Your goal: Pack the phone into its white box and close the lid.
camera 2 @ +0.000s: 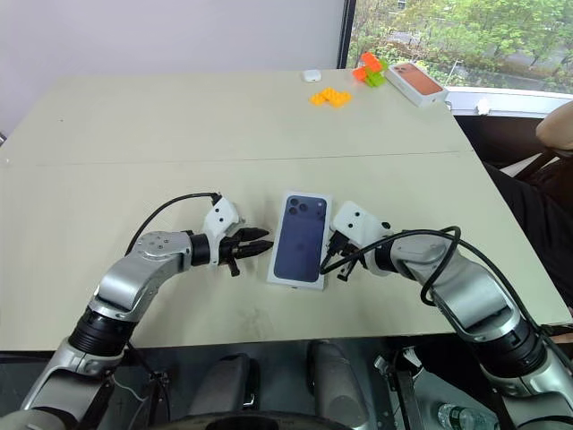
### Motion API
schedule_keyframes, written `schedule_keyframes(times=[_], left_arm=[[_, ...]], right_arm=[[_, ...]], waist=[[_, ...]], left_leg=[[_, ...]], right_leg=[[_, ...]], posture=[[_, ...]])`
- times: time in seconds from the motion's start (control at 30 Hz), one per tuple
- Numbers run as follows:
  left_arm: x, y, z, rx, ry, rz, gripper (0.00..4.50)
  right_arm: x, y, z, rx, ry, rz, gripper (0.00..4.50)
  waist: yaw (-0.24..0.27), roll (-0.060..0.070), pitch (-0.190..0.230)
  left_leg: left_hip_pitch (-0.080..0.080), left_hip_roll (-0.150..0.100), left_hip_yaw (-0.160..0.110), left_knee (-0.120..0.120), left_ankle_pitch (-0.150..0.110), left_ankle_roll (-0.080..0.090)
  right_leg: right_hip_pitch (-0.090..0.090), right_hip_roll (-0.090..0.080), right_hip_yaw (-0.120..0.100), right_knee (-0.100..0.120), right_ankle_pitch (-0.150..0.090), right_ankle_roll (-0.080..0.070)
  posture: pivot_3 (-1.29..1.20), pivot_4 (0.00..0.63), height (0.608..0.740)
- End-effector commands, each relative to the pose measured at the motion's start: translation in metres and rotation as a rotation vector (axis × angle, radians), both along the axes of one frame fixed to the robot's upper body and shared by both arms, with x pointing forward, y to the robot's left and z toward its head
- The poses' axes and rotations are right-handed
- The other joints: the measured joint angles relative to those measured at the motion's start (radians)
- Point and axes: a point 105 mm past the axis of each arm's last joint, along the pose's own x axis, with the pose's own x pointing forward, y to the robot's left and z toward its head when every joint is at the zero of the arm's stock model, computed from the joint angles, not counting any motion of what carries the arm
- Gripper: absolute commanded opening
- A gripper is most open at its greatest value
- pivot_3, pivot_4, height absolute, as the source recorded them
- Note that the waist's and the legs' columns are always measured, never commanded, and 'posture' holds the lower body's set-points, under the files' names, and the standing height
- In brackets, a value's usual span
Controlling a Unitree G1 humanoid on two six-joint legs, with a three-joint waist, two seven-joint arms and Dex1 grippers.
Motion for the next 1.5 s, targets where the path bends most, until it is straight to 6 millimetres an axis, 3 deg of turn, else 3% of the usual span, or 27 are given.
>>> schedule_keyframes(times=[0.03,1.07,1.5], left_arm=[[0.001,-0.007,0.020,-0.067,-0.047,-0.016,1.45],[0.001,-0.010,0.021,-0.112,-0.025,-0.004,1.45],[0.001,-0.013,0.020,-0.110,-0.021,-0.012,1.45]], right_arm=[[-0.001,0.008,0.015,0.027,-0.053,0.050,0.00],[-0.001,0.010,0.032,0.022,-0.096,0.077,0.00],[-0.006,0.012,0.026,0.019,-0.070,0.093,0.00]], waist=[[0.000,0.000,0.000],[0.000,0.000,0.000],[0.000,0.000,0.000]], left_leg=[[0.000,0.000,0.000,0.000,0.000,0.000],[0.000,0.000,0.000,0.000,0.000,0.000],[0.000,0.000,0.000,0.000,0.000,0.000]], right_leg=[[0.000,0.000,0.000,0.000,0.000,0.000],[0.000,0.000,0.000,0.000,0.000,0.000],[0.000,0.000,0.000,0.000,0.000,0.000]], posture=[[0.00,0.150,0.740],[0.00,0.150,0.740],[0.00,0.150,0.740]])
